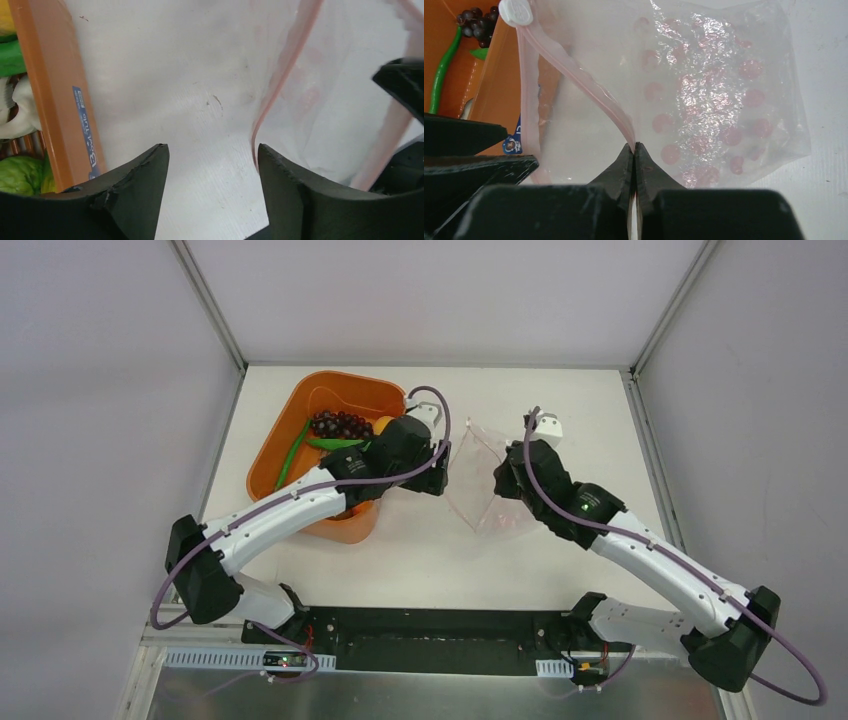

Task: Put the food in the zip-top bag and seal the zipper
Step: Adjust the zipper food storage bag at the center of the board.

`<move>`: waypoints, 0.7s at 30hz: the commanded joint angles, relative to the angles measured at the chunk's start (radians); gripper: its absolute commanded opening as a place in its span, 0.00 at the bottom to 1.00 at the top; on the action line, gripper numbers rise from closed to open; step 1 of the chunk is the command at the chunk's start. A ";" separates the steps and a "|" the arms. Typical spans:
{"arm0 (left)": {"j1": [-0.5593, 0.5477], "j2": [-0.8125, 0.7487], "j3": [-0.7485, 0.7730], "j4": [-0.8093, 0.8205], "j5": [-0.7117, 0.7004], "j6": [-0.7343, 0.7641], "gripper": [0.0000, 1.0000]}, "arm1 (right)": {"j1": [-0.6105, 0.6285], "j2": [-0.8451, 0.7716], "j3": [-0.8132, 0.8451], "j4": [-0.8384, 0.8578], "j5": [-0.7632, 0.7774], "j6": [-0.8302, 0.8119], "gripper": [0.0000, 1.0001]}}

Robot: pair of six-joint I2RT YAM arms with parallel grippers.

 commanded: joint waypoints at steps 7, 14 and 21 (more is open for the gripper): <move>0.059 -0.262 -0.043 -0.016 -0.054 0.105 0.81 | -0.014 0.079 0.021 0.100 -0.075 0.015 0.00; 0.291 -0.357 -0.163 0.010 -0.194 -0.041 0.97 | -0.017 0.080 0.012 0.111 -0.093 0.016 0.00; 0.385 -0.244 -0.175 0.065 -0.347 -0.260 0.98 | -0.019 0.074 0.008 0.114 -0.103 0.019 0.00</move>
